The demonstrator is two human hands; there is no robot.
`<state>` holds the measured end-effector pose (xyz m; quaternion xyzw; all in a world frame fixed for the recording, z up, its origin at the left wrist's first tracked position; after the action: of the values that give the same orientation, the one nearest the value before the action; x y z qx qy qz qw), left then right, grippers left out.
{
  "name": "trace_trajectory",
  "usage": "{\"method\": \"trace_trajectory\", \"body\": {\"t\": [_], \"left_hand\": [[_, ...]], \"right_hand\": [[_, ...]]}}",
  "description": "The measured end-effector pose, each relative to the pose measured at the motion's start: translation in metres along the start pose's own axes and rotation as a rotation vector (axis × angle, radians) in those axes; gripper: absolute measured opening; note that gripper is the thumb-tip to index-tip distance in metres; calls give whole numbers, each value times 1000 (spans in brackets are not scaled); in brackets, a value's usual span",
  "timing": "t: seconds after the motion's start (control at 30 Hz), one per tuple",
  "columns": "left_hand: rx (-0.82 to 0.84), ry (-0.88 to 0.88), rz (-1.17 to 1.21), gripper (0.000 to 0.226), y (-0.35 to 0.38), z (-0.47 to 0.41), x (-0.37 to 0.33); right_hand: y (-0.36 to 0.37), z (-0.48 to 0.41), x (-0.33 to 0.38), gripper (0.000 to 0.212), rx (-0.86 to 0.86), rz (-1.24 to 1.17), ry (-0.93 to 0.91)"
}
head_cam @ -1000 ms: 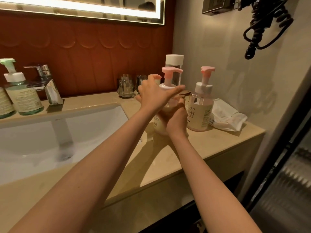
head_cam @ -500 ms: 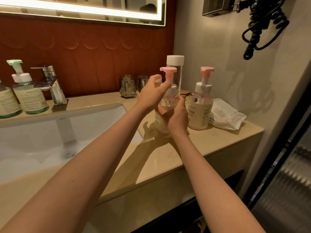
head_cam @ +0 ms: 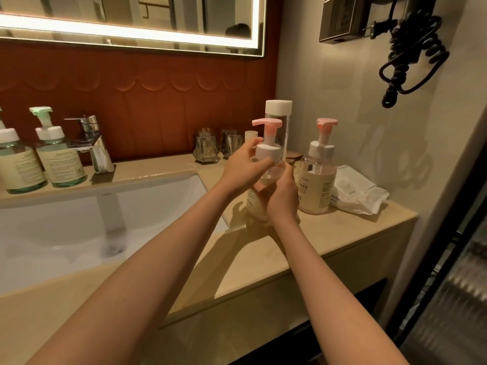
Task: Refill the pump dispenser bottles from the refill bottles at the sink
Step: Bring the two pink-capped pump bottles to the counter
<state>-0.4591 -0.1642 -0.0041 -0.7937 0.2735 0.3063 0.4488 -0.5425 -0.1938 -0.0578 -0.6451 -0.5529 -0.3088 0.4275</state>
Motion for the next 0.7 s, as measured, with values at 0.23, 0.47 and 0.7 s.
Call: {"method": "trace_trajectory", "body": {"t": [0.23,0.47,0.7], "left_hand": [[-181,-30,-256,70,-1,-7,5],[-62,-17,-94,77,2,-12,-6],[95,-66,-180,101,6,-13,-9]], "right_hand": [[-4,2,6,77,43,-42,48],[-8,9,14,69,57,20,41],[-13,11,22,74,130,53,183]]}}
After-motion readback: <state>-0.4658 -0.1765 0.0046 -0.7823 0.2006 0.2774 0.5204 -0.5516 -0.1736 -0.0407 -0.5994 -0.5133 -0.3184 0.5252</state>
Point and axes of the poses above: each hand's wrist, its own z-axis away from the middle knuckle, its own y-axis out of the palm, x = y × z, the point moved 1 cm from there along -z, towards the middle knuckle, and after that the axes turned 11 degrees about -z, right-handed, at the moved point
